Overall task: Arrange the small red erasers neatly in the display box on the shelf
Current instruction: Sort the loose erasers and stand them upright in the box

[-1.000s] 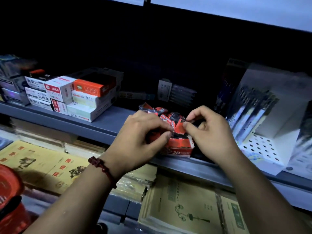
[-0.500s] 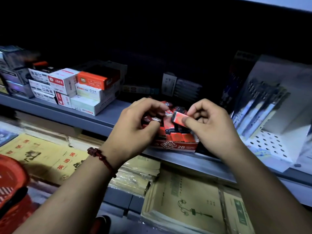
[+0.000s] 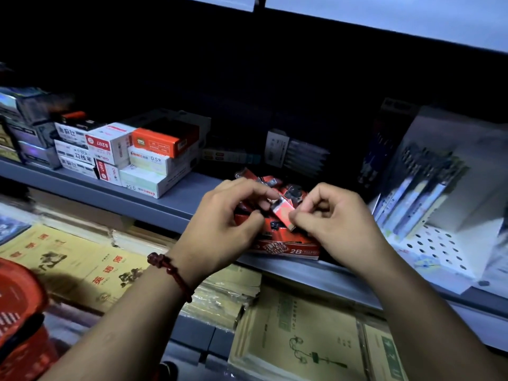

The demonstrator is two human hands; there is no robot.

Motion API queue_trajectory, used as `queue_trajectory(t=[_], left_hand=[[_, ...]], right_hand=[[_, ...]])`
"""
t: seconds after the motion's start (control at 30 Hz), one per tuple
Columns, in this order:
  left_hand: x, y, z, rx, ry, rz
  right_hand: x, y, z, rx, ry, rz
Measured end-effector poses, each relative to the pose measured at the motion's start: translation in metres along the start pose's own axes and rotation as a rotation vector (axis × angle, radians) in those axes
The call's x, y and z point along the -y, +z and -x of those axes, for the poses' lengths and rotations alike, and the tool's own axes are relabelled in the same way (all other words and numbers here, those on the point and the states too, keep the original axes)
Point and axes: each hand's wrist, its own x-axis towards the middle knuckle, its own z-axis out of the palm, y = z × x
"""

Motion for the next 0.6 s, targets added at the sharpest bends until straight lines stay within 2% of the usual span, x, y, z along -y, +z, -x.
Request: queue_trajectory(t=[0.2, 0.43, 0.6], left_hand=[[0.0, -0.002, 0.0, 0.011, -0.042, 0.04], [-0.003, -0.003, 0.002, -0.004, -0.025, 0.065], [-0.003, -0.002, 0.007, 0.036, -0.057, 0.156]], right_hand=[[0.008, -0.002, 0.004, 0.188, -0.053, 0.082], [0.005, 0.004, 0.001, 0.003, 0.0, -0.052], [0.003, 0.01, 0.001, 0.004, 0.033, -0.075]])
